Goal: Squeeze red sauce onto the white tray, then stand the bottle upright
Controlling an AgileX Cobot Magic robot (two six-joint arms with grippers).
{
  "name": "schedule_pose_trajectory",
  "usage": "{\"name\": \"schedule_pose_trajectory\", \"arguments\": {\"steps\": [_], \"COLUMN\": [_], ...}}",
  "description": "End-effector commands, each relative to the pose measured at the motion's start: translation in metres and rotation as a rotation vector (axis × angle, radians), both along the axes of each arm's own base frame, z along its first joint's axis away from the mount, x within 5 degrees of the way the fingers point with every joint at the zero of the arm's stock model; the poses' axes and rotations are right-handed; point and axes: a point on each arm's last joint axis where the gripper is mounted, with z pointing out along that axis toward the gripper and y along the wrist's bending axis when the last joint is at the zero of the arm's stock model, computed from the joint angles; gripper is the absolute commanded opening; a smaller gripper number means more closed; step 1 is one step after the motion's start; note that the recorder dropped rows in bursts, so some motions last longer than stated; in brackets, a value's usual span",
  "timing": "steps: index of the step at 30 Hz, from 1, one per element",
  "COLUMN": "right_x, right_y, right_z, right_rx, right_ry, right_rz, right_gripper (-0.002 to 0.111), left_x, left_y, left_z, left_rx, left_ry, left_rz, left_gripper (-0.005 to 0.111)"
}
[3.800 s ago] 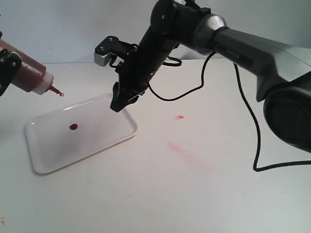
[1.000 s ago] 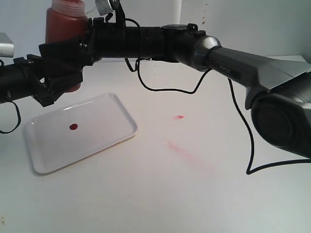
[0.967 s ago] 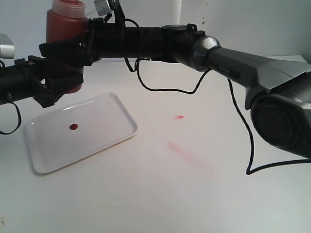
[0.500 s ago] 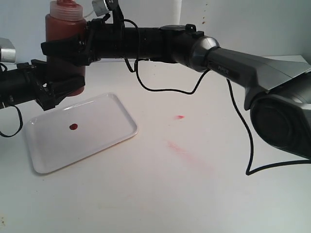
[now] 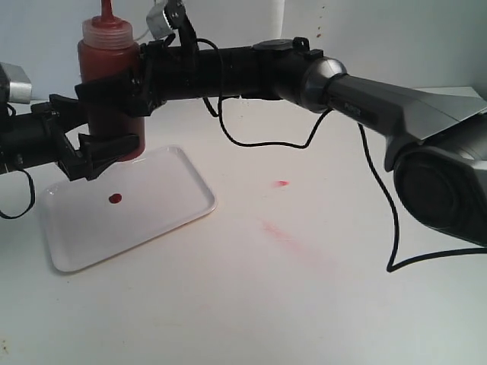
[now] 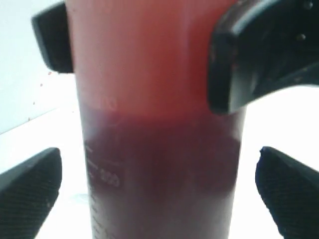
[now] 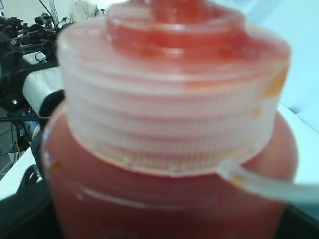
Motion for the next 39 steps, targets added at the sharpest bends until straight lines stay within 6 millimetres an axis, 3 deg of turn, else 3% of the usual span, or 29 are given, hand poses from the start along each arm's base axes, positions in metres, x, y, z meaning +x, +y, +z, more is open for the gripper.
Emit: {"name": "schedule_pose_trajectory", "arguments": {"steps": [1, 5, 9, 14, 18, 21, 27, 30, 39], "right_x": [0.009, 0.018, 0.038, 0.061, 0.078, 0.088, 0.099, 0.1, 0.099], "right_y": [-0.017, -0.055, -0.103, -0.155, -0.201, -0.229, -0.254, -0.259, -0.272], "right_z": [0.015, 0.019, 0.02, 0.02, 0.012, -0.004, -0.048, -0.061, -0.069], "right_rx": [0.054, -0.028, -0.173, -0.192, -0.207, -0.22, -0.236, -0.246, -0.353], "right_ry": [-0.006, -0.077, -0.118, -0.104, -0.085, -0.05, 0.023, 0.028, -0.003], "right_rz": [-0.019, 0.056, -0.016, -0.124, -0.213, -0.263, -0.298, -0.301, -0.287], "right_gripper": [0.0, 0.0, 0.0, 0.0, 0.0, 0.0, 0.0, 0.0, 0.0], "left_x": [0.001, -0.001, -0.002, -0.003, -0.003, -0.003, -0.003, -0.003, -0.003], "left_y": [0.0, -0.001, -0.001, -0.002, -0.002, -0.002, -0.002, -0.002, -0.002], "left_z": [0.0, -0.002, -0.003, -0.004, -0.004, -0.004, -0.004, -0.004, -0.004], "left_rx": [-0.005, 0.017, 0.023, 0.037, 0.037, 0.037, 0.037, 0.04, 0.04], "left_ry": [0.007, 0.011, 0.011, 0.014, 0.014, 0.014, 0.014, 0.011, 0.011], "left_rz": [0.005, -0.025, -0.036, -0.053, -0.053, -0.053, -0.053, -0.054, -0.054], "left_gripper": [0.105, 0.105, 0.105, 0.105, 0.105, 0.105, 0.105, 0.105, 0.105]}}
